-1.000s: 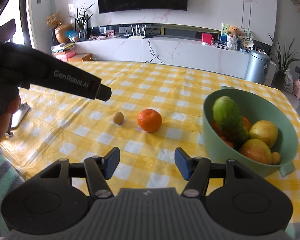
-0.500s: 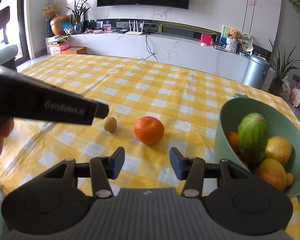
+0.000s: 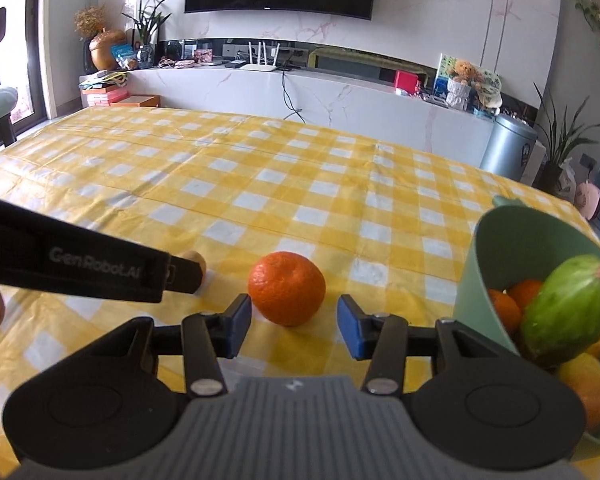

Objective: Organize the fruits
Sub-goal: 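Grasp the last kiwi with the left tool while the right tool grasps the tangerine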

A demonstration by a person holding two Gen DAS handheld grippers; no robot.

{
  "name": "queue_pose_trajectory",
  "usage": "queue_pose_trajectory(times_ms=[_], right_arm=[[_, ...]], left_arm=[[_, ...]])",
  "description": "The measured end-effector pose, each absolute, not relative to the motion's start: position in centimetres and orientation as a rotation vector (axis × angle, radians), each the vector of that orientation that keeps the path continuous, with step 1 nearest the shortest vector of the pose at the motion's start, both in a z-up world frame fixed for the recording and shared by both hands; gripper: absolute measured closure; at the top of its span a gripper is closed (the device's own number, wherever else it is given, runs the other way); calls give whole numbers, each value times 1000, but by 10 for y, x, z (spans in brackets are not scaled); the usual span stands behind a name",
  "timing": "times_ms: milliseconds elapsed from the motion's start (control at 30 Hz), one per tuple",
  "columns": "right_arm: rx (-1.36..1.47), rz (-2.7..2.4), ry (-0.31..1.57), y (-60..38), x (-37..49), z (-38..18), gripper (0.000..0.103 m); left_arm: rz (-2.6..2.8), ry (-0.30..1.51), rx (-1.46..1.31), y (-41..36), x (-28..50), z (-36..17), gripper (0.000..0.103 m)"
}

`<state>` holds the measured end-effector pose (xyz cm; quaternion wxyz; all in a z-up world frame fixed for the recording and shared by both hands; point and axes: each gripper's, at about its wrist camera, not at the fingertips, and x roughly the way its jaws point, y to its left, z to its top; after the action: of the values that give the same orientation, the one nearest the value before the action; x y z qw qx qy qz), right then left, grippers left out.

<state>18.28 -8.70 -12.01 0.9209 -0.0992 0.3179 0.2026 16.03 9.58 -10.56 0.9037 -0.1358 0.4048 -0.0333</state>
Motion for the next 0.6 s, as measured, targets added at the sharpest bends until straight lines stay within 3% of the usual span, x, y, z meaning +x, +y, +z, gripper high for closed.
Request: queue_pose_trajectory(times_ms=[200,600], right_arm=[[-182,441,649,-84,187,-125,56],[-164,463,645,-78,196,-133,53]], left_arm=[[-59,841,-307,97,168,-114,57],[-37,828,-314,97,172,-118,73]])
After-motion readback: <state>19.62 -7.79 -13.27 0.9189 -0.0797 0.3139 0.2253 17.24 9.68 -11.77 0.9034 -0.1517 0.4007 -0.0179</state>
